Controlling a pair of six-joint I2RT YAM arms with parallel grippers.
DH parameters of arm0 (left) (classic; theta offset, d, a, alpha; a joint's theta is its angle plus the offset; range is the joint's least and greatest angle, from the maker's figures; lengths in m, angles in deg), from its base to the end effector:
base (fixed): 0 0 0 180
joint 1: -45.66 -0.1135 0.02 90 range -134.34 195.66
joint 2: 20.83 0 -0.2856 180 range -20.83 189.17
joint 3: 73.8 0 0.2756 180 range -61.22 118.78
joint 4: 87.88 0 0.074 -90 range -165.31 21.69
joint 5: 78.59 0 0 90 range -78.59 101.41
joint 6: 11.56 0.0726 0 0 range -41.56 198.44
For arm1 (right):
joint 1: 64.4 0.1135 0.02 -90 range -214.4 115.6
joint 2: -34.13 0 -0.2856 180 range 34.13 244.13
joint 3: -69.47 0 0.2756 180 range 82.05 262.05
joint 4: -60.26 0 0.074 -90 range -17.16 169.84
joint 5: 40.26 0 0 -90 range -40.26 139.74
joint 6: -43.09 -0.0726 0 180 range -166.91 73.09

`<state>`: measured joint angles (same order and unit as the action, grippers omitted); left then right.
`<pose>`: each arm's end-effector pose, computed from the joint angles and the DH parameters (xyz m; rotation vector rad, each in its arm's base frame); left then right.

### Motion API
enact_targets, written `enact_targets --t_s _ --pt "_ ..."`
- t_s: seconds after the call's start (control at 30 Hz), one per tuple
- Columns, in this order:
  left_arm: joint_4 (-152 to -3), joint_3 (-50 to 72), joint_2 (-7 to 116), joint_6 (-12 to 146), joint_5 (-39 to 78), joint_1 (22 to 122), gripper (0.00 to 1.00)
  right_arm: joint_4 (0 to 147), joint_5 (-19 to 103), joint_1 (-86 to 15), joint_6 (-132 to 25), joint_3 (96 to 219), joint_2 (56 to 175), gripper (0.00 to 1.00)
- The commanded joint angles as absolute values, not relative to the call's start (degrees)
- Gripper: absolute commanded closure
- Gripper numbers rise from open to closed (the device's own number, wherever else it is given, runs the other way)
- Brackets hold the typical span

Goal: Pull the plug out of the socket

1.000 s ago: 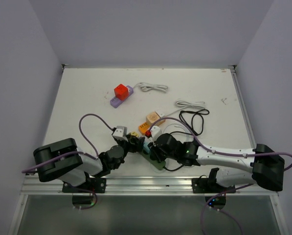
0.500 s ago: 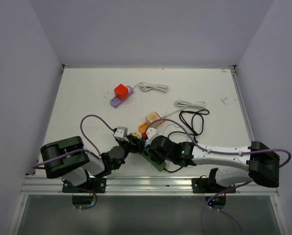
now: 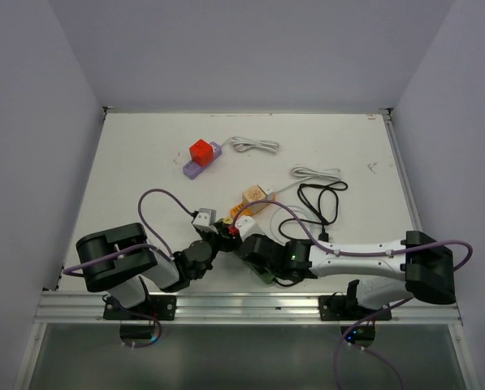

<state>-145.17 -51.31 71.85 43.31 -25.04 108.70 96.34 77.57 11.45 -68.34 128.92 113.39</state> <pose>0.1544 -0.2085 0.1099 -0.0235 1.8006 -0.6732 0.1071 0.2861 0.1863 -0.9318 2.2099 0.1591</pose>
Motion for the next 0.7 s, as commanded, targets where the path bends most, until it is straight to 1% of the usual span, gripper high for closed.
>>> enact_targets --t_s 0.0,0.03,0.13,0.27,0.47,0.67 --pt "-123.6 -54.3 77.2 41.7 -20.9 109.1 0.17 89.5 72.1 8.1 -71.1 127.1 104.5 1.00" --pt "-123.6 -54.4 77.3 41.6 -20.9 109.0 0.18 88.1 66.8 6.6 -71.6 125.9 103.0 1.00" --pt "-124.4 -54.6 77.6 41.5 -20.6 109.0 0.18 83.9 57.0 0.3 -73.8 122.1 99.0 1.00" --pt "-125.0 -55.1 78.0 41.1 -20.6 109.1 0.18 84.0 53.2 -1.0 -74.2 122.1 98.7 1.00" --pt "-124.8 -55.2 77.7 40.9 -20.6 109.1 0.18 87.4 56.2 -0.8 -72.4 124.8 102.4 1.00" --pt "-121.6 -54.5 75.0 40.9 -21.2 109.1 0.18 88.4 56.3 -0.8 -72.5 125.3 98.3 1.00"
